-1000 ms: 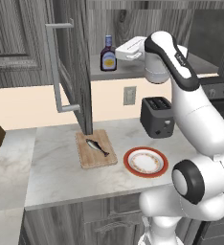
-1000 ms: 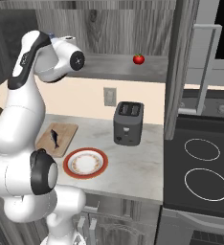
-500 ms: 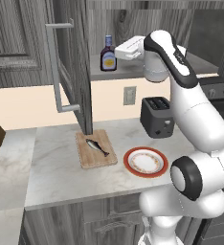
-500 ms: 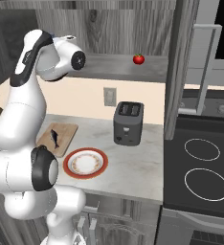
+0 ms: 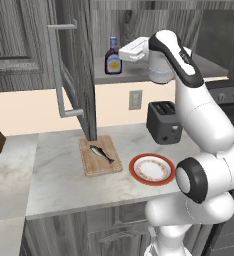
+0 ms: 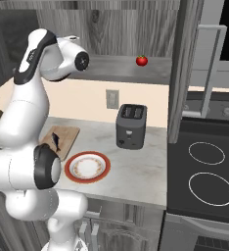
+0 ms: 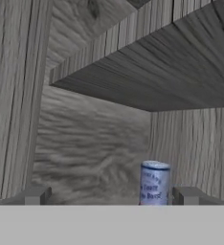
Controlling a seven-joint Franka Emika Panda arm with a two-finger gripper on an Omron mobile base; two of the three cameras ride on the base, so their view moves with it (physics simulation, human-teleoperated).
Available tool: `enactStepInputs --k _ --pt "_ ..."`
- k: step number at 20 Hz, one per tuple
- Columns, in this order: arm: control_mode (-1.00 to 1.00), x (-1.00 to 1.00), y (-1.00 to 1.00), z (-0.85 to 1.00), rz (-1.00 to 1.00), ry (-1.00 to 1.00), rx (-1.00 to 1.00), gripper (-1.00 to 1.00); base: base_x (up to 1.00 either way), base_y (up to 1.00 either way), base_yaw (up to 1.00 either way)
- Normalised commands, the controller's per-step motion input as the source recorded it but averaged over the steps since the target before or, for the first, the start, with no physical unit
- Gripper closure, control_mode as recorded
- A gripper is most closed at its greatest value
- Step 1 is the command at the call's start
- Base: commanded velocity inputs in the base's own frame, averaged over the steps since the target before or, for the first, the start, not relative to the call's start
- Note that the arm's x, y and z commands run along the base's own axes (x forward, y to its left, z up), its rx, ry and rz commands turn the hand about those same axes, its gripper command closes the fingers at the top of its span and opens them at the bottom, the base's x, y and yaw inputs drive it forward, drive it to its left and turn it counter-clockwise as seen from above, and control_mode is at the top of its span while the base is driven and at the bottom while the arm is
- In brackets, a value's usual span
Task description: Pick the fish from the plate and place it on the cutting board. Then pick the condiment bottle from the cabinet and place it next to the cutting board.
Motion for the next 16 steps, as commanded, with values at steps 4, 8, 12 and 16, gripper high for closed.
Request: enactStepInputs --k 4,8,12,16 --pt "-1.0 0.15 0.0 -0.01 0.0 0.0 0.0 -1.0 0.0 0.0 0.0" --pt "-1.0 0.17 0.0 -0.03 0.0 0.0 0.0 -1.0 0.0 0.0 0.0" --pt "-1.0 0.19 0.0 -0.04 0.0 0.0 0.0 -1.0 0.0 0.0 0.0" --pt "-1.0 0.19 0.0 -0.02 0.0 0.0 0.0 -1.0 0.0 0.0 0.0"
